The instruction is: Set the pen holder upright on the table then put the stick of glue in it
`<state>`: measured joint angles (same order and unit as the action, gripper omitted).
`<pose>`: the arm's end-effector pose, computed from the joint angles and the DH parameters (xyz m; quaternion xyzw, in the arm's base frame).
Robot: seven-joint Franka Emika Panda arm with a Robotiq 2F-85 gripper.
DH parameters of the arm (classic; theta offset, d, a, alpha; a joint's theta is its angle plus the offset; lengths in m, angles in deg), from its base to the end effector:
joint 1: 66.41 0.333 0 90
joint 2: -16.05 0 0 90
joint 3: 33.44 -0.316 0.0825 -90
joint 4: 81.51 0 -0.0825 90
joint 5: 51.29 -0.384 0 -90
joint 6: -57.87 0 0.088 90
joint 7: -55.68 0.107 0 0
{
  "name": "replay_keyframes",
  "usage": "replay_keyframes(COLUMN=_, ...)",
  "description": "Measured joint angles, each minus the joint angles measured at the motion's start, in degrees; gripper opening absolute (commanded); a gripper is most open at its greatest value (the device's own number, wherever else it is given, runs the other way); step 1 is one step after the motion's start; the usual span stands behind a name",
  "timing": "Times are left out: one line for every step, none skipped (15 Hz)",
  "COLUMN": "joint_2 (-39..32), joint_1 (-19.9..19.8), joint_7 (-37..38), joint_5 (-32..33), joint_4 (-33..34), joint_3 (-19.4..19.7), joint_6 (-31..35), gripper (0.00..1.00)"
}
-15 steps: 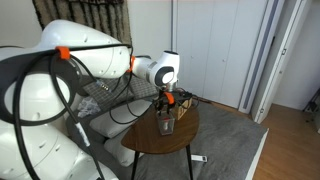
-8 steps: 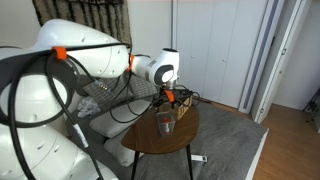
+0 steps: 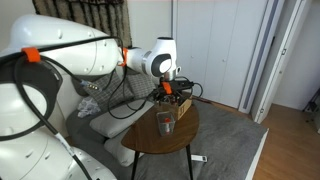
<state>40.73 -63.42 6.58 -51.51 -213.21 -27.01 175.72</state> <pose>0.4404 -0.0311 0.5312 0.9165 0.3882 0.0947 0.0183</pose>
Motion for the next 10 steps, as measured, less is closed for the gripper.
replay_keyframes(joint_2=0.62, joint_1=-0.25, joint_7=1.61, joint_5=1.26, joint_4=0.27, joint_3=-0.38, joint_6=-0.67, gripper=1.0)
replay_keyframes(joint_2=1.26, joint_1=-0.47, joint_7=3.18, joint_5=2.41, joint_4=0.56, joint_3=-0.74, joint_6=-1.54, gripper=1.0)
replay_keyframes(joint_2=1.92, joint_1=-0.59, joint_7=4.51, joint_5=3.3, joint_4=0.81, joint_3=-1.01, joint_6=-2.45, gripper=1.0)
replay_keyframes(joint_2=2.59, joint_1=-0.61, joint_7=5.63, joint_5=4.0, joint_4=1.1, joint_3=-1.18, joint_6=-3.6, gripper=1.0)
replay_keyframes(joint_2=3.24, joint_1=-0.61, joint_7=6.75, joint_5=4.62, joint_4=1.45, joint_3=-1.29, joint_6=-4.95, gripper=1.0)
replay_keyframes(joint_2=3.91, joint_1=-0.61, joint_7=7.89, joint_5=5.3, joint_4=1.75, joint_3=-1.41, joint_6=-6.44, gripper=1.0)
replay_keyframes(joint_2=4.56, joint_1=-0.61, joint_7=8.77, joint_5=5.84, joint_4=2.04, joint_3=-1.5, joint_6=-7.86, gripper=1.0)
replay_keyframes(joint_2=5.24, joint_1=-0.61, joint_7=9.35, joint_5=6.1, joint_4=2.28, joint_3=-1.54, joint_6=-9.18, gripper=1.0)
replay_keyframes(joint_2=5.92, joint_1=-0.61, joint_7=9.61, joint_5=6.13, joint_4=2.52, joint_3=-1.53, joint_6=-10.43, gripper=1.0)
replay_keyframes(joint_2=6.52, joint_1=-0.61, joint_7=9.71, joint_5=6.13, joint_4=2.72, joint_3=-1.52, joint_6=-11.28, gripper=1.0)
